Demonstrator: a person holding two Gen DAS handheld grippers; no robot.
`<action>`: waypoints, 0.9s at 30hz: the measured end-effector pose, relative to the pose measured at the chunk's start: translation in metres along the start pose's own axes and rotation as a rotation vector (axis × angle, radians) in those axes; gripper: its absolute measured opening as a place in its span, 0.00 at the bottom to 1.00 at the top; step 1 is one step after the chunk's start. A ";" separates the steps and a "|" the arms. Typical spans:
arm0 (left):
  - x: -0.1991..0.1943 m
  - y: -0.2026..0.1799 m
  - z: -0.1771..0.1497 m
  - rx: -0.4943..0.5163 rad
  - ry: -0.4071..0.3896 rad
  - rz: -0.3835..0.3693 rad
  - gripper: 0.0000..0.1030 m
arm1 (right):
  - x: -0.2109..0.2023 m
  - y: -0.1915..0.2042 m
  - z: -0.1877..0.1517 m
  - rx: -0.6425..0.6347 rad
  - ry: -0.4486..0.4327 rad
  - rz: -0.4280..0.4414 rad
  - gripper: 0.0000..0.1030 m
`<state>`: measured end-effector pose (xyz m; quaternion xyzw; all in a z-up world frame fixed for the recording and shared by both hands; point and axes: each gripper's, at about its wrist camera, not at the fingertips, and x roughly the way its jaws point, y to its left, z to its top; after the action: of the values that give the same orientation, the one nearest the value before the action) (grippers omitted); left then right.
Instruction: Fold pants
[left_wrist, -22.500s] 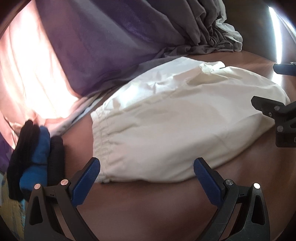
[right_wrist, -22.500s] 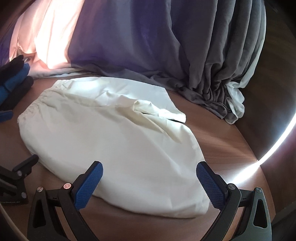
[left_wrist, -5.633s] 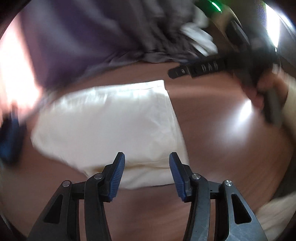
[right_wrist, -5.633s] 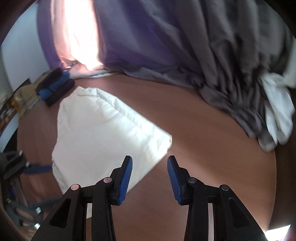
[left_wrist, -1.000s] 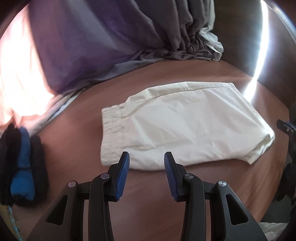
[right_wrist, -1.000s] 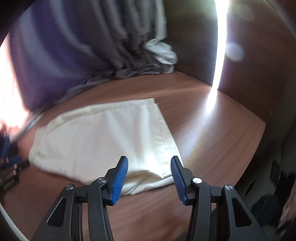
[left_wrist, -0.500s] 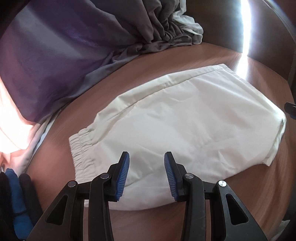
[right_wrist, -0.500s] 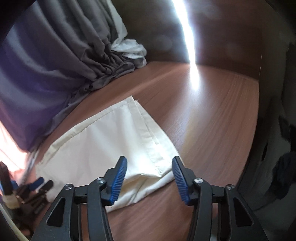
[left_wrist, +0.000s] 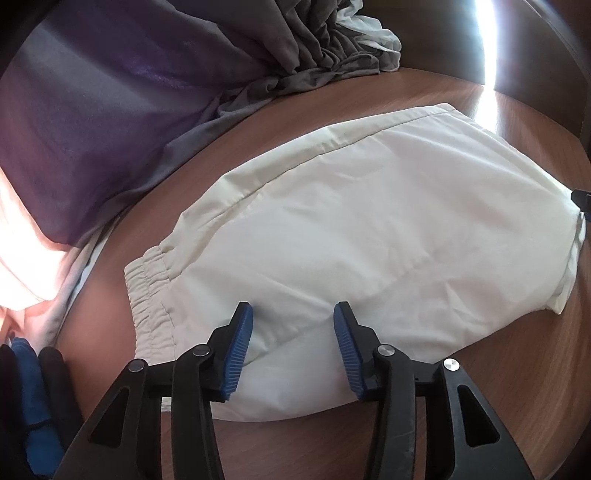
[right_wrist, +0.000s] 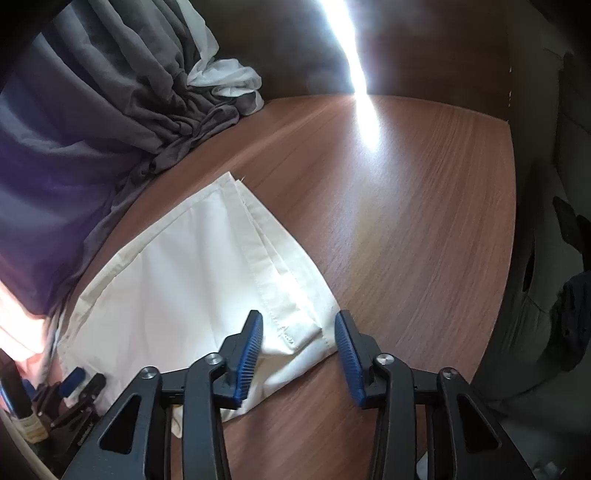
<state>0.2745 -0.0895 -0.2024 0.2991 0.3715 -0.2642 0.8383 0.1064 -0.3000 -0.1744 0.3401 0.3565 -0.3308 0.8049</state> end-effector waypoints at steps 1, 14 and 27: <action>0.000 0.000 0.000 -0.002 -0.001 0.003 0.45 | 0.000 0.000 0.000 -0.008 -0.001 0.000 0.38; 0.002 0.001 -0.001 -0.031 0.006 -0.002 0.48 | 0.001 0.002 -0.001 -0.044 0.007 -0.005 0.33; 0.002 0.005 -0.001 -0.065 0.017 -0.025 0.49 | -0.001 0.012 -0.001 -0.114 0.007 -0.032 0.25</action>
<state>0.2783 -0.0857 -0.2029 0.2691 0.3909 -0.2599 0.8410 0.1153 -0.2926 -0.1702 0.2889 0.3831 -0.3217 0.8162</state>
